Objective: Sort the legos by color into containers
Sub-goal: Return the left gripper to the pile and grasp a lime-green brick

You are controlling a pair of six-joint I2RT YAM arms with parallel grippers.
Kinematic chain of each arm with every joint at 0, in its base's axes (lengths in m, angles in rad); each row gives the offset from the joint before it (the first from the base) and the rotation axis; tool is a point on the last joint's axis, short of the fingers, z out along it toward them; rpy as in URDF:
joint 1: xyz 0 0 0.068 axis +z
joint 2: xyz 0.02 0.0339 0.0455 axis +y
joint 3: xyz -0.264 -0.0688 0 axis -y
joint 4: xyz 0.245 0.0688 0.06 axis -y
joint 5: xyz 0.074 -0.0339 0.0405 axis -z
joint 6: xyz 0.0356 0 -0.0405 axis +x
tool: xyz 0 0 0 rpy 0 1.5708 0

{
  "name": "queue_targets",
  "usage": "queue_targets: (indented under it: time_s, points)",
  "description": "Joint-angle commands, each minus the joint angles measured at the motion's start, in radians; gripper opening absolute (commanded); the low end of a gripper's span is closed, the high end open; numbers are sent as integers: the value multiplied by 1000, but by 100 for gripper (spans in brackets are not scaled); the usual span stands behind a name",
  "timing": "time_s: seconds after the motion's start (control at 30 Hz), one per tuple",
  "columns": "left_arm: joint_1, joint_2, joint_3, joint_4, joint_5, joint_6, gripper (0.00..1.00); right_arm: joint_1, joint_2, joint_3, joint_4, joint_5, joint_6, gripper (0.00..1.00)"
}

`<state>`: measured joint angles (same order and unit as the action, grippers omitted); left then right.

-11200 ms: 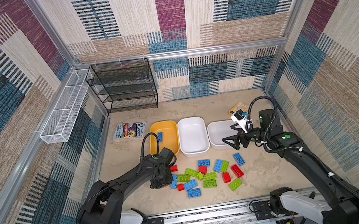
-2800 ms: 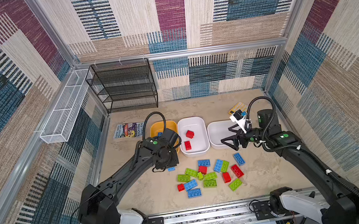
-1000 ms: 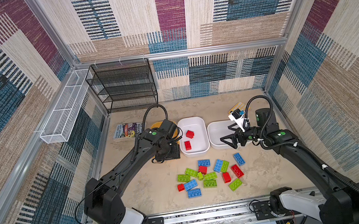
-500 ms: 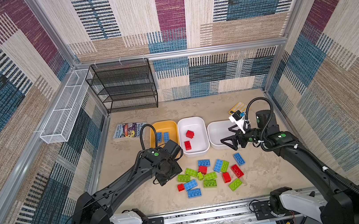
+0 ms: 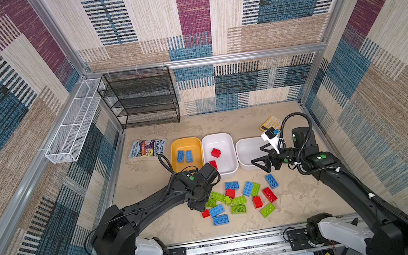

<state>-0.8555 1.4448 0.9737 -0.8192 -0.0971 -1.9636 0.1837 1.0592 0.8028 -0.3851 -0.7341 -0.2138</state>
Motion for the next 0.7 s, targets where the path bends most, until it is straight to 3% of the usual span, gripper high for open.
queue_targets:
  time_s: [0.0, 0.3, 0.67]
  points:
    - [-5, 47, 10, 34, -4, -86, 67, 1, -8, -7, 26, -24, 1, 99]
    - [-25, 125, 5, 81, -5, -107, 64, 0, -28, -10, 8, -26, -9, 99]
    - [-24, 193, -36, 155, -23, -121, 52, 1, -32, -2, -8, -24, -10, 99]
